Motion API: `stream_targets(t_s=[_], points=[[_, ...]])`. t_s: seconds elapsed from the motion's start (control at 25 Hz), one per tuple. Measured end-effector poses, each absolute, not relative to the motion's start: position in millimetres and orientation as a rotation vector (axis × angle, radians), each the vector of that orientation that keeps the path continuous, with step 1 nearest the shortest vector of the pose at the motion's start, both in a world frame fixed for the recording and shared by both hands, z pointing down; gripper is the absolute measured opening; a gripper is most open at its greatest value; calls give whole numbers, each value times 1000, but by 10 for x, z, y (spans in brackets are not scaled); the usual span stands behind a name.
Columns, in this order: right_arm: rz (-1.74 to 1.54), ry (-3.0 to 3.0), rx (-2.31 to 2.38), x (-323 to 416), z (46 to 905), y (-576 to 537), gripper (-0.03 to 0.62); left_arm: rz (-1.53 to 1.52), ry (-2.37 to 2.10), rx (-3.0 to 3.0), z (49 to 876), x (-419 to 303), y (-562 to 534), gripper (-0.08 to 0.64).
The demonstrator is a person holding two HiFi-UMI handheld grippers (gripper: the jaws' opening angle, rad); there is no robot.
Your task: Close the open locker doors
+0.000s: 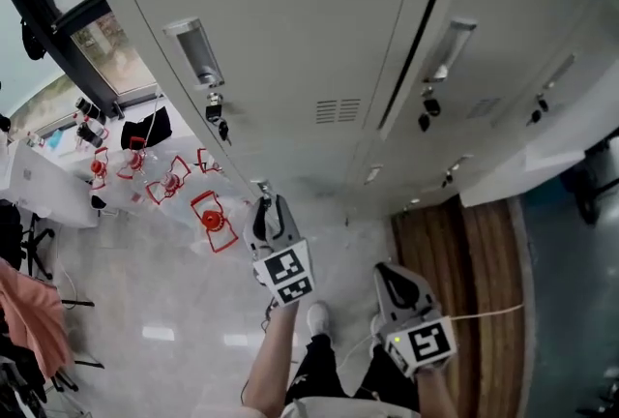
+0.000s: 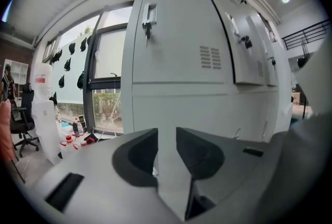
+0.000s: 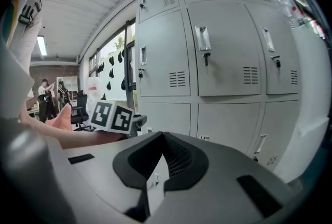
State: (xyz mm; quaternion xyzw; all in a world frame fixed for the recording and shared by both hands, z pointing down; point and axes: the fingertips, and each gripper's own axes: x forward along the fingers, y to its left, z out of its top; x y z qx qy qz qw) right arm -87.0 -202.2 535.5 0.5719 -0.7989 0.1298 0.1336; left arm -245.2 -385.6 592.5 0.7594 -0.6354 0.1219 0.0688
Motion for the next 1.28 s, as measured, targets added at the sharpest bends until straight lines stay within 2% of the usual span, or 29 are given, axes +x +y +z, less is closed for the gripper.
stream_targets(t_s=[0.24,0.56,0.84,1.28], points=[[301,-2394,1673,-427,4859,-1859,6,107,-1907,2321,4831,-2163,-3094,106],[149,-2479,1759,247,4179,-1655,6,-133,-1942,2418,3756,-1413,-2012,17],[60,-2538,1869,864,3885,-1316,5,-131,-1897,2567,3549,-673,-1384,6],[14,-2571,1792,1030,3897,-928,5,-71,-1949,2528,3707,-406,-987,5]])
